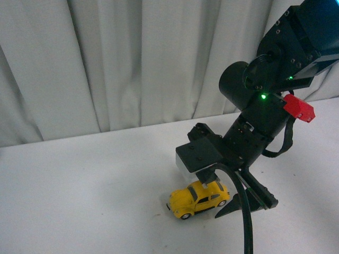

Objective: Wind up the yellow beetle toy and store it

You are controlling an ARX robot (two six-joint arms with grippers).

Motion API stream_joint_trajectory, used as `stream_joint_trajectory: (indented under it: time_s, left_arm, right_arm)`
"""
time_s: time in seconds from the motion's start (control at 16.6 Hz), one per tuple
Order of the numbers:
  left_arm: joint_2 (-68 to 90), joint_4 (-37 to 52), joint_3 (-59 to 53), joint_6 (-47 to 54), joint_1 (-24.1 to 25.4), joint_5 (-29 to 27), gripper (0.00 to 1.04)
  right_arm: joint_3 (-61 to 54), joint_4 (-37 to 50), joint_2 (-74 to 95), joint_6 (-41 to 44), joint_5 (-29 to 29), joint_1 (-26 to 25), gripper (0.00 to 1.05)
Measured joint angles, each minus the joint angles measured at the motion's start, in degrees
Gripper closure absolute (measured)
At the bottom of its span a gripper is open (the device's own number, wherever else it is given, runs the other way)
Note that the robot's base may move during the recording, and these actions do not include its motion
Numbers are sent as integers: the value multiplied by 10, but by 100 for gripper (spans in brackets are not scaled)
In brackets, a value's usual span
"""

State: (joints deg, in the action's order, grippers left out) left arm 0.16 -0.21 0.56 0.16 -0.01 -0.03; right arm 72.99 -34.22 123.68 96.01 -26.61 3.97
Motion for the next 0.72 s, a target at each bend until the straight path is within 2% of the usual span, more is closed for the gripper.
stream_joint_trajectory:
  time_s: [0.18, 0.24, 0.54, 0.72]
  left_arm:
    - [0, 0, 0, 0, 0, 0, 7]
    - [0, 0, 0, 0, 0, 0, 7]
    - [0, 0, 0, 0, 0, 0, 7]
    - [0, 0, 0, 0, 0, 0, 7]
  right_arm:
    - [9, 2, 4, -9, 1, 12, 7]
    - [10, 4, 9, -15, 3, 14, 11]
    - [10, 8, 11, -41, 8, 17, 60]
    - [-1, 20, 6, -51, 11, 18, 63]
